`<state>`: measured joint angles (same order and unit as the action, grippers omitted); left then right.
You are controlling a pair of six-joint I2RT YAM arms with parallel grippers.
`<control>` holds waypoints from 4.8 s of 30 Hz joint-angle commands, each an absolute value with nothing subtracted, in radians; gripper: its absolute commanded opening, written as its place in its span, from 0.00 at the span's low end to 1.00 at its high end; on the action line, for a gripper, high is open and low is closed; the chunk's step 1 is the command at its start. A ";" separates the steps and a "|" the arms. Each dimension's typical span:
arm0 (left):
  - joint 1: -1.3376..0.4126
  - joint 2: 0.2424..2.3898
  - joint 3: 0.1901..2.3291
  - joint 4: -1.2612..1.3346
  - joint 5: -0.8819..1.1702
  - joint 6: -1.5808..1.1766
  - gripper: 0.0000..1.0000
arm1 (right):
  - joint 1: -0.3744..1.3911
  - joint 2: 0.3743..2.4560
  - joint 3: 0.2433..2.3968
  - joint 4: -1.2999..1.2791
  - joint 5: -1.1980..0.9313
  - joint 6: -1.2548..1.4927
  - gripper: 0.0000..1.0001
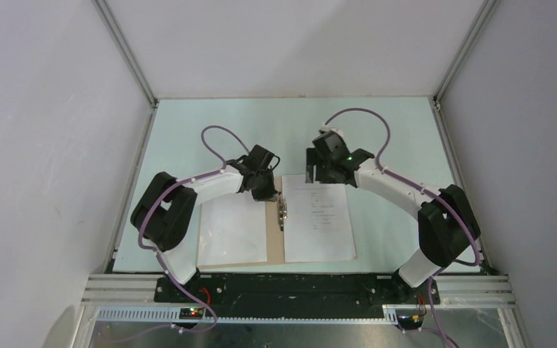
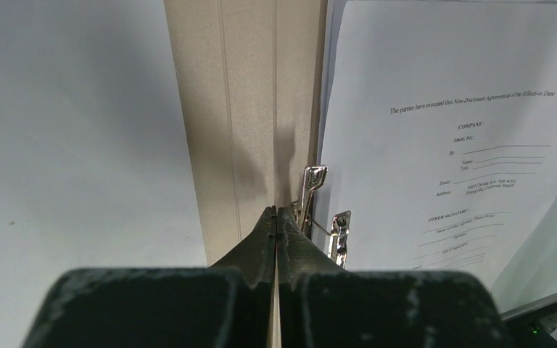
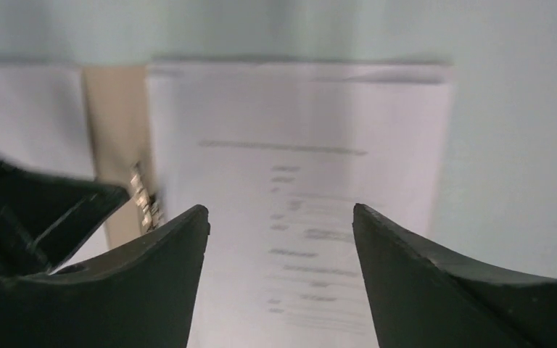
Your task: Put the files into the folder
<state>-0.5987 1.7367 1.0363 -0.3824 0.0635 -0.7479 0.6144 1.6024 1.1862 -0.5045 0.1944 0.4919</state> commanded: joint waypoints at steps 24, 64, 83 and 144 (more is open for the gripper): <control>-0.514 1.756 0.999 -0.346 0.040 -0.885 0.00 | 0.921 1.831 1.266 -0.402 0.166 0.656 0.35; -0.499 1.688 1.008 -0.340 0.088 -0.886 0.01 | 1.009 1.887 1.226 -0.442 0.192 0.690 0.11; -0.541 1.702 1.021 -0.357 0.124 -0.772 0.20 | 0.946 1.910 1.129 -0.266 0.108 0.633 0.14; -0.607 1.822 1.100 -0.426 -0.124 -0.840 0.20 | 0.839 1.950 1.117 -0.180 0.017 0.465 0.11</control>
